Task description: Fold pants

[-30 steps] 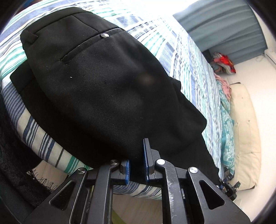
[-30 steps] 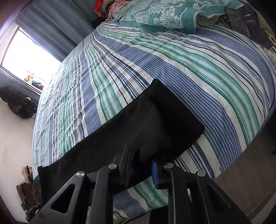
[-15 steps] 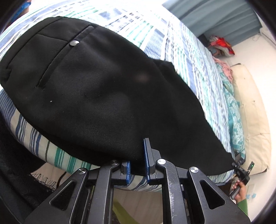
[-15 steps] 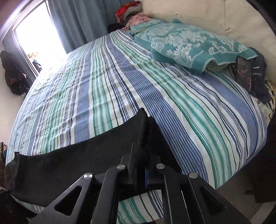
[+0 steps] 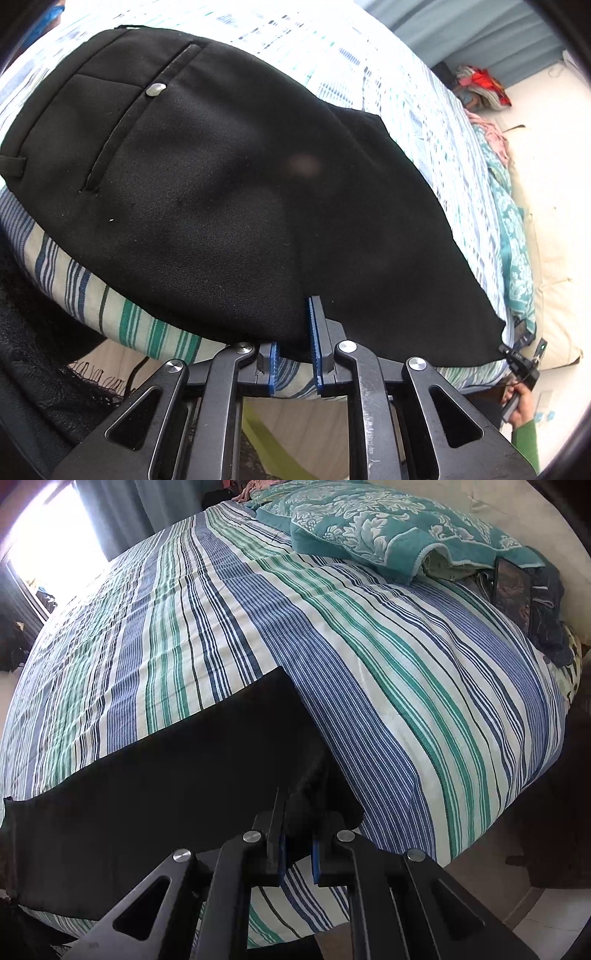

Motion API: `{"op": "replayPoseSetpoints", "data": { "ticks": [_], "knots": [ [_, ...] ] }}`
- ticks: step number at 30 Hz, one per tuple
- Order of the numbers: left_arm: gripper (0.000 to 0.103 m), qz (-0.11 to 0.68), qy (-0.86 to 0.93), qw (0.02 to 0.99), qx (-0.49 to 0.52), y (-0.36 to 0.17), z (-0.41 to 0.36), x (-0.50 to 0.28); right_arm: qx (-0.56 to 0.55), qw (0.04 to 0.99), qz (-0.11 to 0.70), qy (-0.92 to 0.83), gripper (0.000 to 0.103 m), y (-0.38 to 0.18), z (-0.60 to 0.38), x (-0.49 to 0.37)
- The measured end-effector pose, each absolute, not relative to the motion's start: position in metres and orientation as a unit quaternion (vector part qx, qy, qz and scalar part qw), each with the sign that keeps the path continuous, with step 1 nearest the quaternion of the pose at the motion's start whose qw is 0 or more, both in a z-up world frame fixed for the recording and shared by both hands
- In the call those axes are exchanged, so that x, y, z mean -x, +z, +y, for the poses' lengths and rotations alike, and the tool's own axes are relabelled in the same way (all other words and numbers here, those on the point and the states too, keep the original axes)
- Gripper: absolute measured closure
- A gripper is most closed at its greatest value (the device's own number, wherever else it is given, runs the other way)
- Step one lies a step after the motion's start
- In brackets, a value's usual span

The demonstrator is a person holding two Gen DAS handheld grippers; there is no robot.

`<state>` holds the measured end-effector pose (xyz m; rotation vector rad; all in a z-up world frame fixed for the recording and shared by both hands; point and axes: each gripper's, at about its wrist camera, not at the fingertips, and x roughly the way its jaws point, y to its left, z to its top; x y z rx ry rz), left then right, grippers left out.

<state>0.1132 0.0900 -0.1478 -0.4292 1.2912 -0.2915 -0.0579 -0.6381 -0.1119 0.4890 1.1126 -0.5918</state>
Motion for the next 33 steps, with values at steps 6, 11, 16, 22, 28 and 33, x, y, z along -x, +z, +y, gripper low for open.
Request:
{"op": "replayPoseSetpoints", "data": {
  "ticks": [6, 11, 16, 22, 28, 33],
  "knots": [
    [0.093, 0.599, -0.125, 0.774, 0.165, -0.142, 0.079, -0.112, -0.22, 0.772, 0.527, -0.277, 0.094, -0.115, -0.638, 0.056],
    [0.09, 0.607, -0.114, 0.772, 0.151, -0.143, 0.075, -0.111, -0.203, 0.773, 0.531, -0.281, 0.094, -0.114, -0.635, 0.054],
    [0.048, 0.623, -0.086, 0.769, 0.119, -0.138, 0.065, -0.109, -0.2, 0.773, 0.531, -0.283, 0.083, -0.113, -0.635, 0.054],
    [0.028, 0.604, -0.052, 0.793, 0.054, -0.107, 0.06, -0.093, -0.214, 0.79, 0.478, -0.318, 0.031, -0.093, -0.641, 0.076],
    [0.014, 0.526, -0.036, 0.849, -0.03, -0.068, 0.039, -0.098, -0.195, 0.811, 0.39, -0.39, 0.03, -0.05, -0.62, 0.109],
    [0.014, 0.512, -0.045, 0.857, -0.043, -0.062, 0.023, -0.12, -0.173, 0.849, 0.331, -0.374, 0.017, -0.011, -0.567, 0.114]
  ]
}}
